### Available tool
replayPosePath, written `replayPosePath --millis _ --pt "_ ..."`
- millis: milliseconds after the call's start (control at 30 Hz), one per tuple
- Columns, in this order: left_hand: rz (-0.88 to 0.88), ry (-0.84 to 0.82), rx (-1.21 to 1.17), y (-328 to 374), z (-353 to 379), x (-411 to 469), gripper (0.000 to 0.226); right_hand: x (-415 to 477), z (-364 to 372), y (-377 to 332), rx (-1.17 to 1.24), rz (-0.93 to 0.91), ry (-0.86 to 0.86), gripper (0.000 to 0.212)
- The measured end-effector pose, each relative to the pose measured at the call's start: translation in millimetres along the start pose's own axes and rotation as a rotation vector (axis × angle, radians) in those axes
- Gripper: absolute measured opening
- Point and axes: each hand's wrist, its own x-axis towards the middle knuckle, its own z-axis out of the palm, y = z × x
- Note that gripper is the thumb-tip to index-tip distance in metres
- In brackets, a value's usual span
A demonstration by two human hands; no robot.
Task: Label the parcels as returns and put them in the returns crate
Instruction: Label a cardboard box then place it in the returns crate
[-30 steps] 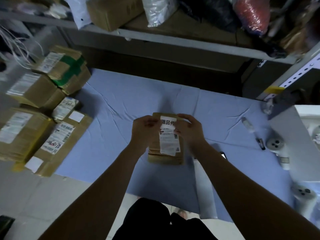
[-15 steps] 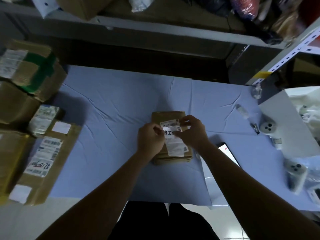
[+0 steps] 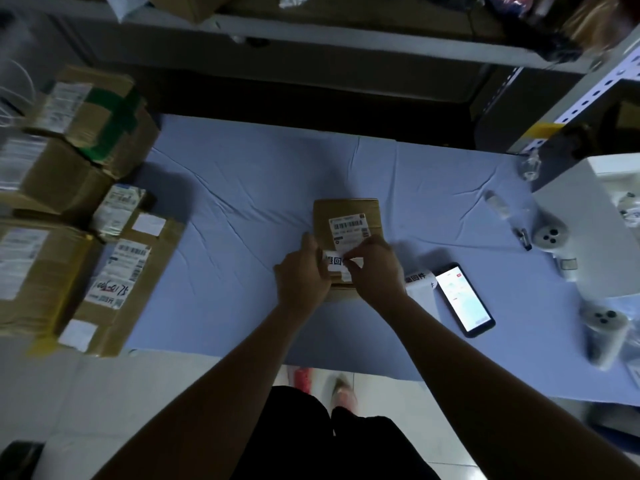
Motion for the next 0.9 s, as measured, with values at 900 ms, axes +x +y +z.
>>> replayPosePath --millis 900 --pt "-0.494 -0.105 -0.623 3.2 -34.3 -35.8 0.031 -18.6 -9.1 -1.6 0.367 0.066 -0.009 0.049"
